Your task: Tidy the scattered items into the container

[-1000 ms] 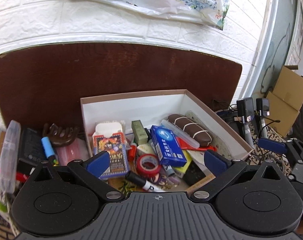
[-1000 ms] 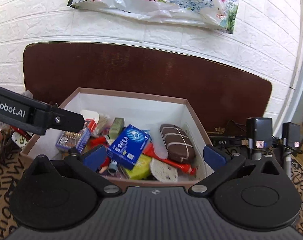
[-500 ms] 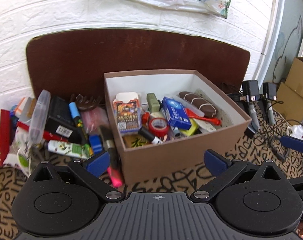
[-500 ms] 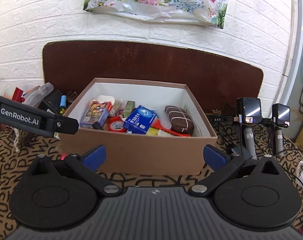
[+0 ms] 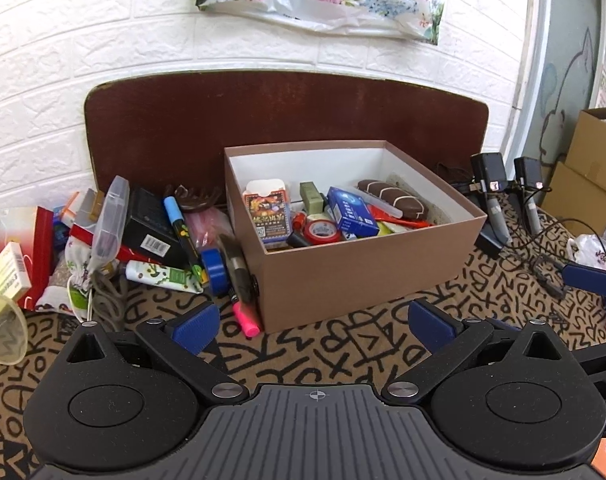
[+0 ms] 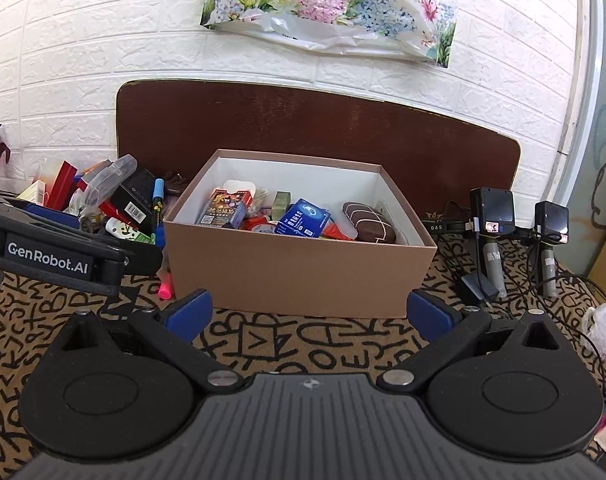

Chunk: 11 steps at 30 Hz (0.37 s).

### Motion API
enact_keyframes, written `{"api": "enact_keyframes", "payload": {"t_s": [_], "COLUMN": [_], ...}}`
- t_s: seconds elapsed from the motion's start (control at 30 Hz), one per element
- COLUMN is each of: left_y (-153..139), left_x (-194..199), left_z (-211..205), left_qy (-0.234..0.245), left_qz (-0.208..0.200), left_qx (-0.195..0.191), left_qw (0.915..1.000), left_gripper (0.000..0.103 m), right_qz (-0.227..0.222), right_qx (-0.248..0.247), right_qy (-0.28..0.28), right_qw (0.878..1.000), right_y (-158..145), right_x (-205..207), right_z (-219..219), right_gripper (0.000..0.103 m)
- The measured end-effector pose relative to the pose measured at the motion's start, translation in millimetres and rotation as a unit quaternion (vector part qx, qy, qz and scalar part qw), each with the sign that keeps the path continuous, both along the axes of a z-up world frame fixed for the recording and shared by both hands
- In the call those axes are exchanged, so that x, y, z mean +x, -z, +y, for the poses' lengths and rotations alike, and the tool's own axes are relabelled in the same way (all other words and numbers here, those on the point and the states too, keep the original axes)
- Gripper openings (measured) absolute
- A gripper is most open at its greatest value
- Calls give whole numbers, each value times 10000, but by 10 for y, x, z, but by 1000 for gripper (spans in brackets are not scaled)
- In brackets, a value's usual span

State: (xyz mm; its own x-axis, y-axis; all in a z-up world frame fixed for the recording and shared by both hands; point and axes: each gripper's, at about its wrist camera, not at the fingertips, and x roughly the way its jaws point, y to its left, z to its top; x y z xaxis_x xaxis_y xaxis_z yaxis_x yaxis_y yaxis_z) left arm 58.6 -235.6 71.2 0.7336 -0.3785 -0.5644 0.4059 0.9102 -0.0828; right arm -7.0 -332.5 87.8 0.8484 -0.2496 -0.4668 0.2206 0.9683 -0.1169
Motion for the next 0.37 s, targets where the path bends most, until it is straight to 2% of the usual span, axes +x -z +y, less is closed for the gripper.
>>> {"api": "enact_keyframes", "payload": {"t_s": [0.37], "left_y": [9], "left_x": [-42], "left_z": [51], "left_qy": [55], "left_qz": [20], "left_qx": [-151], "left_qw": [9999], "left_gripper": [103], "right_qz": [46], "right_qx": [-1], "right_qy": [41], "right_qw": [10000], "right_y": [13], "right_x": [-29], "right_z": [53], "right_gripper": [103]}}
